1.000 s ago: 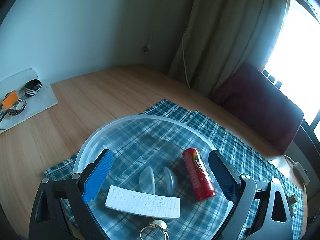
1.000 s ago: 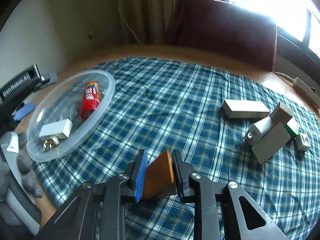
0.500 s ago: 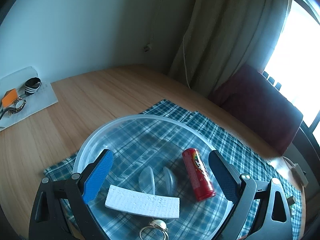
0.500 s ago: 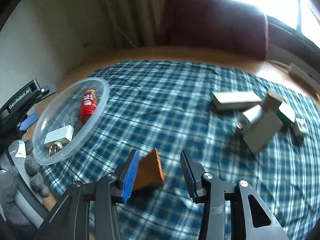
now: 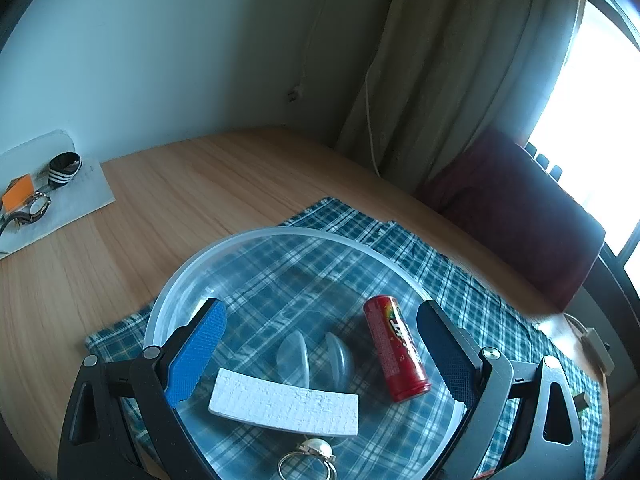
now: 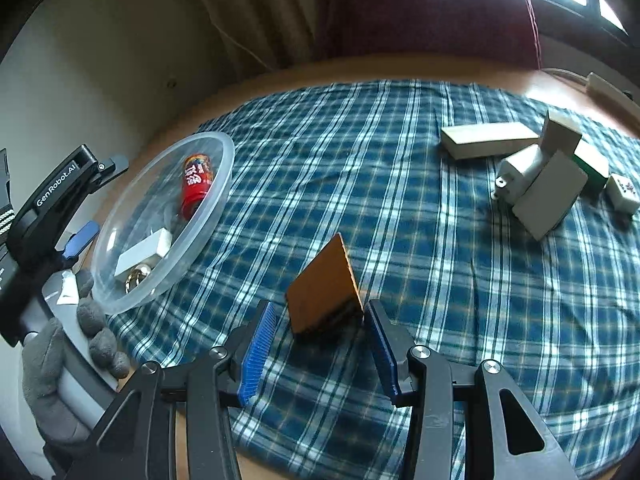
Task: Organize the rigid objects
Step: 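Carry the orange triangle with the right tool over the clear bowl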
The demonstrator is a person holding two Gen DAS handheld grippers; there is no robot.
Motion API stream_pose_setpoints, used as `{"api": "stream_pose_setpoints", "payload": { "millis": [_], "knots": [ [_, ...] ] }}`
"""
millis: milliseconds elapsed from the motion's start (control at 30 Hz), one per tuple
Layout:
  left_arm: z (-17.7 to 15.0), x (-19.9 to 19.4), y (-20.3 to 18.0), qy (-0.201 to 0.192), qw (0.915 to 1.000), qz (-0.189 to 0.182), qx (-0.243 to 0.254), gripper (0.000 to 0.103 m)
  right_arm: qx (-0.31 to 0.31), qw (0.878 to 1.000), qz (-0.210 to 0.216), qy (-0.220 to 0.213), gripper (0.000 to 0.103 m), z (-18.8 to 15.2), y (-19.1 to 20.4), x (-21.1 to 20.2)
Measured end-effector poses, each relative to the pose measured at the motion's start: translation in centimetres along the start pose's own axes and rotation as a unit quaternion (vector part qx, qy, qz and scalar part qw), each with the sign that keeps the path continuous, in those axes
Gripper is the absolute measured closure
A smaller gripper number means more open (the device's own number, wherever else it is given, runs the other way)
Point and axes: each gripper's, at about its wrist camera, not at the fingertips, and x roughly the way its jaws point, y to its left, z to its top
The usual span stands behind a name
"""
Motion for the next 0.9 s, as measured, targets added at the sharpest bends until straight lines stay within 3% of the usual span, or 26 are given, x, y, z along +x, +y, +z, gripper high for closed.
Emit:
{"api": "stream_pose_setpoints", "payload": {
  "millis": [300, 567, 667, 900],
  "knots": [
    [-0.1, 0.0, 0.0, 0.002, 1.0000, -0.001, -0.003, 0.006, -0.024, 1.000, -0.015, -0.005, 0.053, 1.8, 1.7, 1.9],
    [-0.2, 0.1, -0.1, 0.006, 1.0000, -0.002, -0.004, 0.006, -0.076, 0.995, -0.061, -0.026, 0.053, 2.2, 3.9, 3.6],
    [-0.2, 0.3, 0.0, 0.009, 0.9999, -0.003, -0.006, 0.006, -0.098, 0.991, -0.083, -0.035, 0.061, 2.1, 4.5, 4.0],
    [-0.1, 0.1, 0.0, 0.002, 1.0000, -0.001, -0.008, 0.006, -0.096, 0.992, -0.072, -0.047, 0.061, 2.0, 4.9, 3.2]
  ]
}}
